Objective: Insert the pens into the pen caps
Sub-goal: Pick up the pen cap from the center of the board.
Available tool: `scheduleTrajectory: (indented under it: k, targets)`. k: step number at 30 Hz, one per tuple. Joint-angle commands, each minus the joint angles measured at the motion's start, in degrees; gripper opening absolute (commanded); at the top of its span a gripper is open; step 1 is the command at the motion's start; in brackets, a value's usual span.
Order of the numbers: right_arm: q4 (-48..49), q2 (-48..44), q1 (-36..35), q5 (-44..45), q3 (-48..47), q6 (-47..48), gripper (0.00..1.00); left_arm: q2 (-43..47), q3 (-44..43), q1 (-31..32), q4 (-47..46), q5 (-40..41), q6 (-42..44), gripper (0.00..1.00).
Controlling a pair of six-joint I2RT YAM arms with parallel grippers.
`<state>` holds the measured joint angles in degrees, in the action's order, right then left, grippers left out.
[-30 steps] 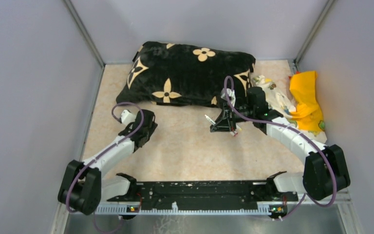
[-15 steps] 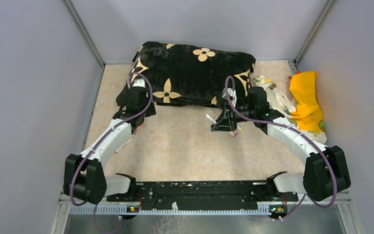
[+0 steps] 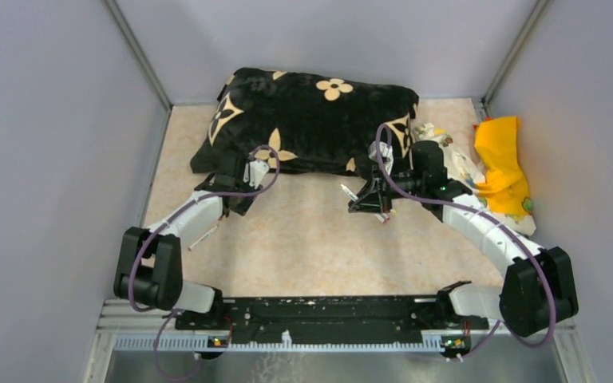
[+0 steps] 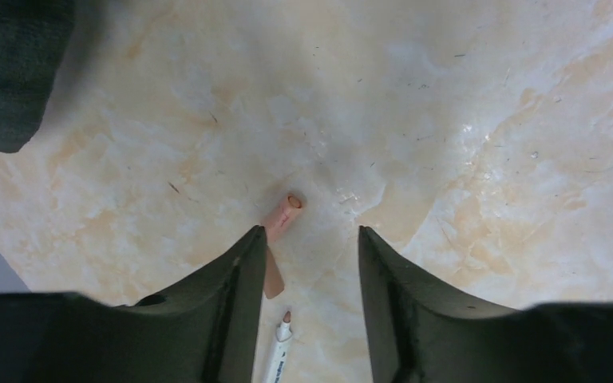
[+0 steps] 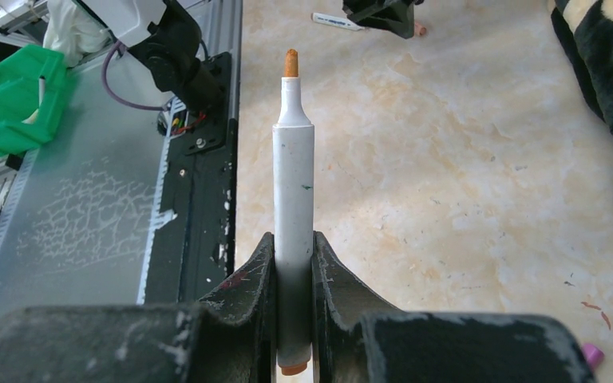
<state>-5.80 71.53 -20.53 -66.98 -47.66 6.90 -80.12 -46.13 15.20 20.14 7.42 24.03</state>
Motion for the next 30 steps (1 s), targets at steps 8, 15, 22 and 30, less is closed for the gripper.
scheduleTrajectory:
  k: [8,15,22,30]
  targets:
    - [1.1,-2.0,0.6,-2.1,-0.4,0.9,0.0,-6.5,-0.2,-3.6,-2.7,-1.5,2.6,0.56]
    - [1.1,-2.5,0.7,-2.2,-0.5,0.9,0.0,-10.1,-2.5,-6.1,-0.6,-3.8,1.7,0.45]
    - [1.2,-3.1,0.7,-2.6,-0.4,0.8,0.0,-12.3,-2.8,-7.3,-0.1,-5.4,1.4,0.39]
    - [1.3,-3.8,0.7,-2.6,-0.4,0.6,0.0,-12.8,-3.7,-7.6,2.9,-6.6,-0.9,0.26]
